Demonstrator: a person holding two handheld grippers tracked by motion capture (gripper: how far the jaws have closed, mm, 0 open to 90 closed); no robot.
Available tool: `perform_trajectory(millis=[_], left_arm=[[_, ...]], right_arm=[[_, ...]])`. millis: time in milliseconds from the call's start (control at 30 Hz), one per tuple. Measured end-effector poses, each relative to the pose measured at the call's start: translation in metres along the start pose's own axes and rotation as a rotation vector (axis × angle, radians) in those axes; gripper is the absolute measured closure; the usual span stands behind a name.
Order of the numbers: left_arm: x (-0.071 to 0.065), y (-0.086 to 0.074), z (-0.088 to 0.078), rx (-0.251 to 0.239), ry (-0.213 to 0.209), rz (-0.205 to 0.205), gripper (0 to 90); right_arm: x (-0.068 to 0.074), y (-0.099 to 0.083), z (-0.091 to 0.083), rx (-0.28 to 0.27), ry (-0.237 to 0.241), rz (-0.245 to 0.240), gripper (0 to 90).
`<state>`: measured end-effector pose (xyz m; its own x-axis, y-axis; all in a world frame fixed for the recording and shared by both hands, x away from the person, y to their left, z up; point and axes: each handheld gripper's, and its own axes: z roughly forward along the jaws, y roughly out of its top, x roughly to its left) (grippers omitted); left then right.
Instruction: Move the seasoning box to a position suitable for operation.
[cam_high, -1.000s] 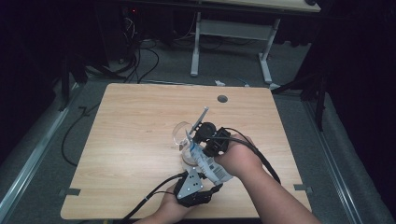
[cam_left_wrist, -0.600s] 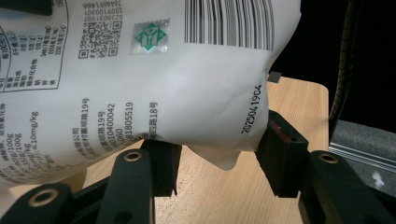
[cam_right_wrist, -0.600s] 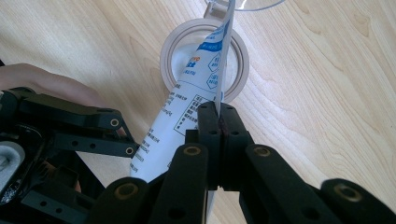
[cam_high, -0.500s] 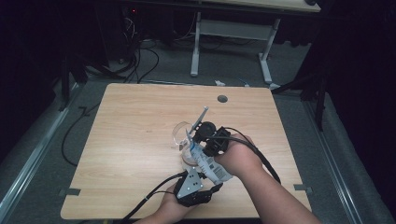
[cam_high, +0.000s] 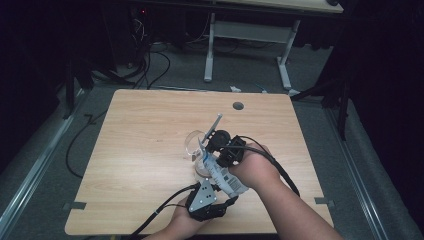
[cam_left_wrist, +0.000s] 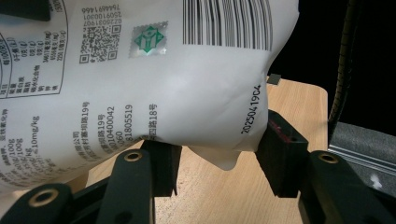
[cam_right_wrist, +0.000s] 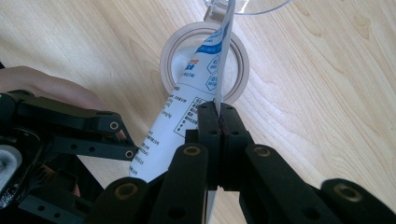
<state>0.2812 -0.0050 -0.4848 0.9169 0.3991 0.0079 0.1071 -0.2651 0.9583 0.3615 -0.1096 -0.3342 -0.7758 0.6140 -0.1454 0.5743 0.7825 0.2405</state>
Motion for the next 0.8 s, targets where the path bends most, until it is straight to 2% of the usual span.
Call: perform_trajectory(millis=[200, 467, 800], left_arm=[[0.0000, -0.0002, 0.0002, 0.001, 0.002, 0.003, 53.5], [0.0007, -0.0005, 0.0004, 0.002, 0.003, 0.003, 53.6], [0.0010, -0.0006, 0.0003, 0.001, 0.005, 0.001, 53.6]], right_arm=[[-0.0005, -0.0001, 0.0004, -0.001, 0.008, 0.003, 89.7], [-0.0011, -0.0001, 0.0009, -0.008, 0.014, 0.037, 89.3], [0.0013, 0.0003, 0.0015, -0.014, -0.006, 0.046, 89.4]])
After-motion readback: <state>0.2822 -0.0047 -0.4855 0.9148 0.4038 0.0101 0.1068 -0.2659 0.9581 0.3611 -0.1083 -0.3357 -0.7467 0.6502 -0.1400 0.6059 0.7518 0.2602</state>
